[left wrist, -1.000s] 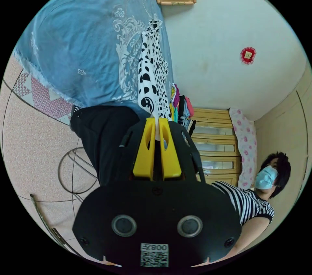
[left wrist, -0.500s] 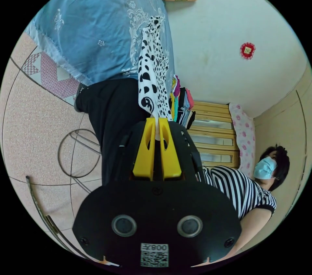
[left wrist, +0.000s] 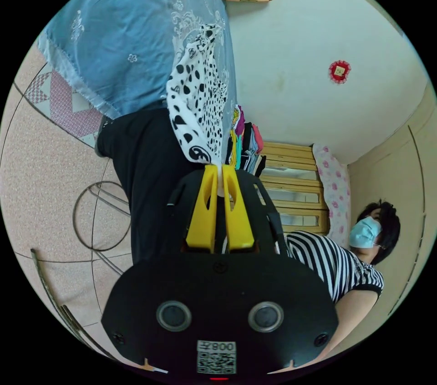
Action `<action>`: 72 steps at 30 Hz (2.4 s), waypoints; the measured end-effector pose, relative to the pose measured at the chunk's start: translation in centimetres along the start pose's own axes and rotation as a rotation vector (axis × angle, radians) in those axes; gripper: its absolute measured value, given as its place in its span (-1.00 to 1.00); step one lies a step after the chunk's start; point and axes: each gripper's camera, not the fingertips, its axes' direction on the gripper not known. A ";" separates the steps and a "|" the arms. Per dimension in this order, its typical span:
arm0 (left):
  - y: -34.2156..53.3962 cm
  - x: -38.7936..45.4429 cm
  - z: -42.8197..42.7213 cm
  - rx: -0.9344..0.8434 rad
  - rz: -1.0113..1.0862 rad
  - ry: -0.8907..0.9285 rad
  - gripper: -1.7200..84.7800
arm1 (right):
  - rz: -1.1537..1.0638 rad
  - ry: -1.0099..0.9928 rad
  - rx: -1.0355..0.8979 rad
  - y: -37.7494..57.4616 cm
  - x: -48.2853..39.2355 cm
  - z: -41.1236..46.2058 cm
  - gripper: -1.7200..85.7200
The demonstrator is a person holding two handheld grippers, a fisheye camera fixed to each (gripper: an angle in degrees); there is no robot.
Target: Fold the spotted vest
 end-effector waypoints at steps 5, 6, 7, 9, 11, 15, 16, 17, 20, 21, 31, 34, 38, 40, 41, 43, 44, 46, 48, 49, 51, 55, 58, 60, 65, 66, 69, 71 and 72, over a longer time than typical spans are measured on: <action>-5.2 1.9 0.9 0.017 0.049 0.024 -0.91 | -0.059 -0.027 0.036 -5.6 -2.0 -0.7 -0.95; -6.6 2.4 1.2 0.020 0.060 0.035 -0.91 | -0.078 -0.031 0.043 -7.2 -2.6 -0.8 -0.95; -8.1 2.9 1.5 0.026 0.072 0.040 -0.91 | -0.086 -0.031 0.046 -8.1 -2.9 -0.9 -0.95; -10.6 3.6 2.1 0.031 0.088 0.048 -0.91 | -0.119 -0.030 0.049 -11.9 -4.0 -0.9 -0.95; -13.3 4.3 2.7 0.042 0.098 0.053 -0.91 | -0.139 -0.024 0.049 -15.0 -4.9 -0.8 -0.95; -20.3 5.8 4.3 0.067 0.124 0.061 -0.91 | -0.170 -0.014 0.055 -22.3 -6.3 -0.5 -0.95; -22.4 6.2 4.9 0.070 0.131 0.058 -0.91 | -0.172 -0.012 0.056 -23.4 -6.5 -0.4 -0.95; -23.5 6.3 5.1 0.072 0.132 0.055 -0.91 | -0.174 -0.005 0.056 -25.7 -6.6 -0.2 -0.95; -28.8 6.9 6.6 0.078 0.134 0.040 -0.91 | -0.162 0.005 0.050 -31.2 -6.5 0.6 -0.95; -31.0 6.9 7.3 0.079 0.133 0.031 -0.91 | -0.153 0.006 0.044 -33.4 -6.2 1.0 -0.95; -47.8 4.7 13.2 0.068 0.057 -0.038 -0.91 | -0.033 0.026 0.017 -48.2 -2.0 4.9 -0.95; -51.7 3.8 15.1 0.063 0.039 -0.055 -0.91 | -0.006 0.037 0.011 -51.8 -0.8 6.0 -0.95; -55.6 2.9 17.1 0.062 0.022 -0.069 -0.90 | 0.031 0.044 0.010 -55.8 0.6 7.5 -0.95; -57.8 2.4 18.3 0.062 0.014 -0.074 -0.90 | 0.043 0.032 0.012 -57.3 1.1 8.1 -0.94; -58.3 2.3 18.6 0.062 0.012 -0.075 -0.89 | 0.051 0.033 0.009 -58.2 1.4 8.6 -0.94; -60.2 1.8 19.7 0.062 0.002 -0.084 -0.88 | 0.062 0.044 -0.003 -59.5 1.7 9.4 -0.94; -60.6 1.7 20.0 0.063 -0.001 -0.086 -0.88 | 0.074 0.047 -0.009 -60.3 2.0 9.9 -0.94; -62.1 1.2 20.9 0.076 -0.008 -0.074 -0.87 | 0.085 0.044 -0.010 -61.4 2.2 10.6 -0.93; -63.0 1.1 21.5 0.097 -0.002 -0.053 -0.85 | 0.082 0.038 -0.001 -62.4 2.0 11.4 -0.92; -63.5 1.0 21.8 0.105 -0.001 -0.043 -0.84 | 0.078 0.038 0.004 -62.6 1.9 11.6 -0.91; -64.0 1.2 22.5 0.112 0.012 -0.037 -0.82 | 0.057 0.047 0.048 -63.0 1.1 12.0 -0.89; -64.0 2.3 23.5 0.176 0.069 -0.020 -0.79 | 0.000 0.070 0.125 -62.9 -1.1 12.2 -0.83; -63.2 3.7 24.2 0.240 0.142 -0.026 -0.78 | -0.069 0.123 0.180 -62.3 -3.8 13.0 -0.80; -62.6 5.3 25.5 0.229 0.223 -0.097 -0.77 | -0.154 0.229 0.158 -61.8 -6.5 15.2 -0.79; -62.2 8.7 33.2 0.017 0.408 -0.462 -0.76 | -0.282 0.547 -0.009 -62.0 -10.2 23.3 -0.79; -62.4 9.2 35.0 -0.007 0.447 -0.528 -0.76 | -0.300 0.613 -0.025 -62.1 -10.7 25.0 -0.80; -63.0 9.9 39.1 -0.041 0.519 -0.718 -0.77 | -0.334 0.748 -0.041 -62.3 -11.4 28.3 -0.82; -63.5 9.9 41.1 -0.071 0.546 -0.780 -0.80 | -0.338 0.801 -0.066 -62.5 -11.2 30.2 -0.84; -63.8 9.6 42.2 -0.084 0.533 -0.837 -0.83 | -0.340 0.830 -0.078 -62.6 -11.1 31.2 -0.86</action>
